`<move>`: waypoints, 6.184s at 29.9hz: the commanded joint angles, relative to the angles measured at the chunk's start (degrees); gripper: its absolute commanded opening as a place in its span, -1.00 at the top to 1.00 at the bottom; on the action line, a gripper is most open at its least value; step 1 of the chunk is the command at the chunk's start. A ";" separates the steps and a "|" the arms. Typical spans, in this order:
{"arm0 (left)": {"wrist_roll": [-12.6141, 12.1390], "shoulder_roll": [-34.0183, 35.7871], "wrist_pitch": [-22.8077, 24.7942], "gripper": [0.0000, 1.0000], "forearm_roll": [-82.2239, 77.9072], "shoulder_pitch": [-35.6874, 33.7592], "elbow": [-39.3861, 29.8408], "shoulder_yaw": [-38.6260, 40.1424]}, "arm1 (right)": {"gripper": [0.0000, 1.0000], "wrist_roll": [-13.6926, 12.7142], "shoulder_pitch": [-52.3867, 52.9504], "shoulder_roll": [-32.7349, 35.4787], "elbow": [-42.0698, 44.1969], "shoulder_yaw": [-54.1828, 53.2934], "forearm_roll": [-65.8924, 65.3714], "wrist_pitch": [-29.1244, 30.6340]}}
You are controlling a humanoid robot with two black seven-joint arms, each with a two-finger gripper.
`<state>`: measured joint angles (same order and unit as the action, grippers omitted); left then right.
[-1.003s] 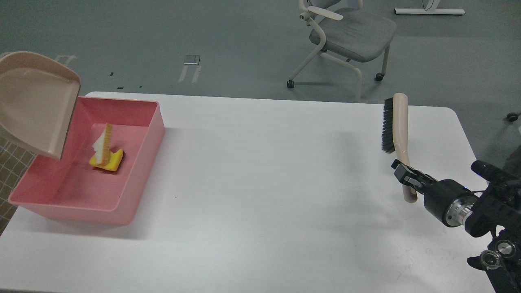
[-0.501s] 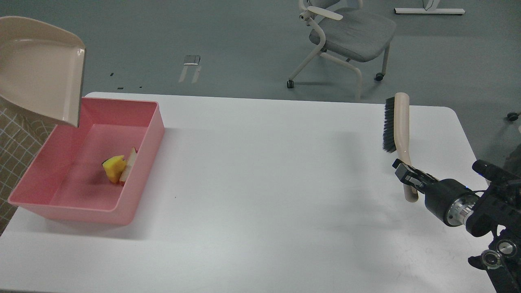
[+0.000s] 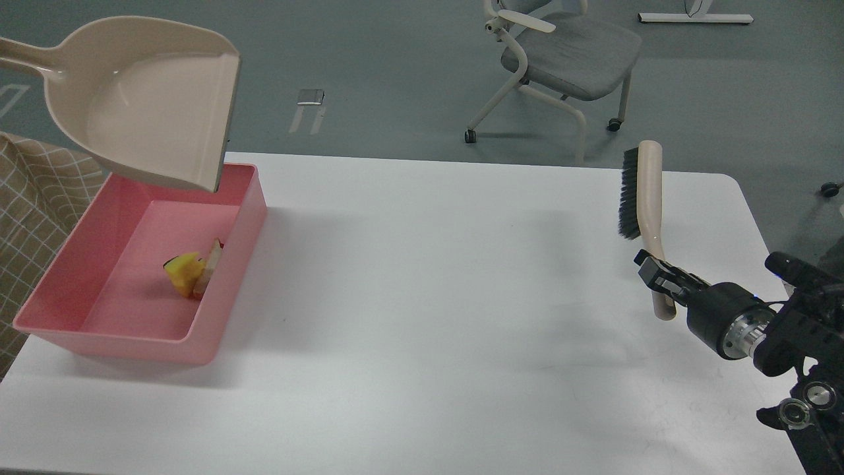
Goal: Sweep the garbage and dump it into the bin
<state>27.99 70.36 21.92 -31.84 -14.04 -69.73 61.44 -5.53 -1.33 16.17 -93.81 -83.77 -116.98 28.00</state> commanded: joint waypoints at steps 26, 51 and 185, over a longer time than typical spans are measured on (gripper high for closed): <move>-8.57 -29.73 -18.39 0.69 -18.87 -3.88 -13.26 -15.45 | 1.00 0.00 -0.25 -0.35 -1.02 0.80 0.35 0.00; -8.48 -49.44 -29.73 0.68 -18.96 -11.10 4.68 -30.05 | 1.00 -0.35 -6.05 -0.17 -2.34 3.79 0.26 0.00; 0.01 -44.52 -46.79 -0.95 -18.96 -13.12 7.59 -41.31 | -0.86 -0.97 -8.43 5.63 -3.22 1.51 3.52 0.00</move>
<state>28.01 25.24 -24.80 -50.80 -27.15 -62.13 20.12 -6.50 -9.76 21.80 -97.03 -82.18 -113.44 28.00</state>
